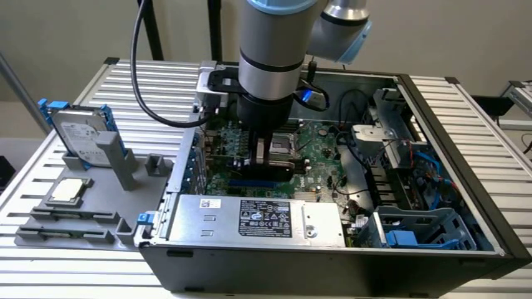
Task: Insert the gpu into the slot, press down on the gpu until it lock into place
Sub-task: 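Insert the gpu into the slot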
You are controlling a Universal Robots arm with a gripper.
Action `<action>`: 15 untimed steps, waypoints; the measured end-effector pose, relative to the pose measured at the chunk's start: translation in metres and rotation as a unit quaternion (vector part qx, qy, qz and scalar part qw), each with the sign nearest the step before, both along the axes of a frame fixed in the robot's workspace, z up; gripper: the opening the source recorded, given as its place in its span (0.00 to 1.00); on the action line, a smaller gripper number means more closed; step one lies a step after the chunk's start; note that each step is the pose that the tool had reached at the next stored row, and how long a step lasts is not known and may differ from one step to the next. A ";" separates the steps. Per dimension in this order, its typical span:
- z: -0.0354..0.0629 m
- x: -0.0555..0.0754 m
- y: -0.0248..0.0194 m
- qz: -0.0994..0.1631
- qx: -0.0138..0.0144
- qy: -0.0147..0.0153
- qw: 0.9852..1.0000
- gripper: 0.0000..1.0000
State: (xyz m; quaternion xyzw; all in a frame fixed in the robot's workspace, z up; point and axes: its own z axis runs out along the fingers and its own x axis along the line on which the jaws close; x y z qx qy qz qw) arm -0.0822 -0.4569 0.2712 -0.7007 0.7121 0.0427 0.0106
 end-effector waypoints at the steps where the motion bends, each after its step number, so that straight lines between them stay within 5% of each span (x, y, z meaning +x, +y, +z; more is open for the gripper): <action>1: -0.0005 0.000 0.0000 0.000 -0.001 0.000 1.000 0.26; 5: -0.0022 0.000 0.0001 0.000 -0.005 0.000 1.000 0.26; 15: -0.0034 0.000 0.0028 0.003 -0.006 0.000 1.000 0.26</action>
